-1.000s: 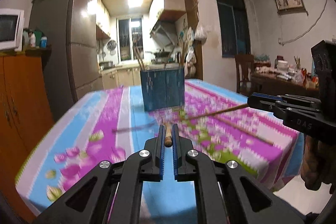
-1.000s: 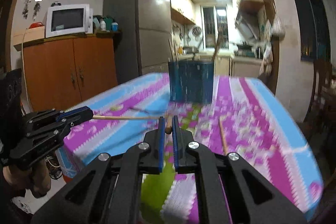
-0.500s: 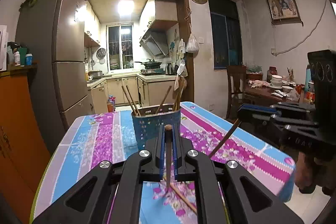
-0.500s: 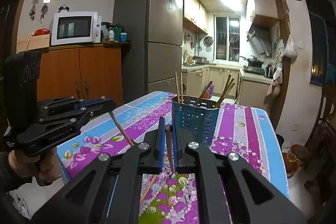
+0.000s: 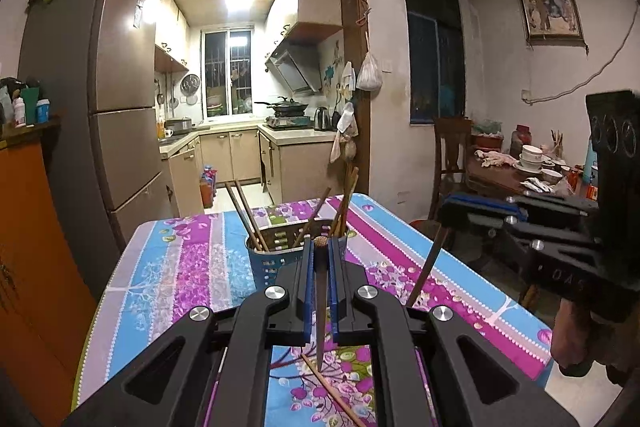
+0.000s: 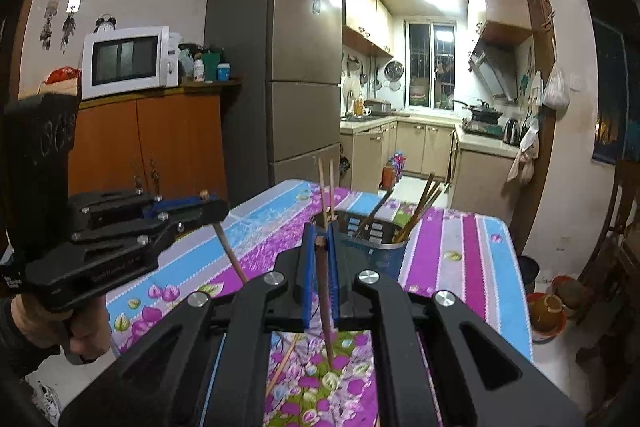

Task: Organize utensils
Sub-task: 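Lift both chopsticks and lower them into the holder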

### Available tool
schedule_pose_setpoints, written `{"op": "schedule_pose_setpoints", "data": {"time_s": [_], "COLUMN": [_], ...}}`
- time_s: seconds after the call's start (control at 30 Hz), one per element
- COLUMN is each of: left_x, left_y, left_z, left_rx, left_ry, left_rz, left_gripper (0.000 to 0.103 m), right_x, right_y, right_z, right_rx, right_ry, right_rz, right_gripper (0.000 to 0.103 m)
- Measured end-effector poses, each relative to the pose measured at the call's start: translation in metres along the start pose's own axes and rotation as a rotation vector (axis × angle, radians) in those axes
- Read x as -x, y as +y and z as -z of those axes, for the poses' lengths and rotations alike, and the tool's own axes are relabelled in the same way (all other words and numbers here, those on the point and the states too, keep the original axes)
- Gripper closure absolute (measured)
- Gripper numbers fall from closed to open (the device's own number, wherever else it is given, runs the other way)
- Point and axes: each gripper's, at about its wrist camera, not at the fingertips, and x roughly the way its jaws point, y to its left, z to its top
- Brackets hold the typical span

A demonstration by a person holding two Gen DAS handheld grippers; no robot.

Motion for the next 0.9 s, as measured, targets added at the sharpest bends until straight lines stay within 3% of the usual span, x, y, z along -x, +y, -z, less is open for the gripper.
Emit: {"op": "schedule_pose_setpoints", "data": {"time_s": [0.33, 0.63, 0.9], "left_x": [-0.008, -0.033, -0.074], "left_y": [0.009, 0.029, 0.049], "left_z": [-0.066, -0.137, -0.164], "left_rx": [0.027, 0.035, 0.061], "left_ry": [-0.033, -0.071, -0.082], "left_rz": [-0.037, -0.092, -0.092], "left_gripper": [0.095, 0.095, 0.095], "right_x": [-0.008, -0.029, -0.071], "right_y": [-0.02, -0.046, -0.073], "right_z": [-0.062, -0.14, -0.176], "right_rx": [-0.026, -0.021, -0.018], "right_ry": [-0.06, -0.105, -0.113], "right_rz": [0.02, 0.059, 0.091], "right_gripper": [0.098, 0.098, 0.098]}}
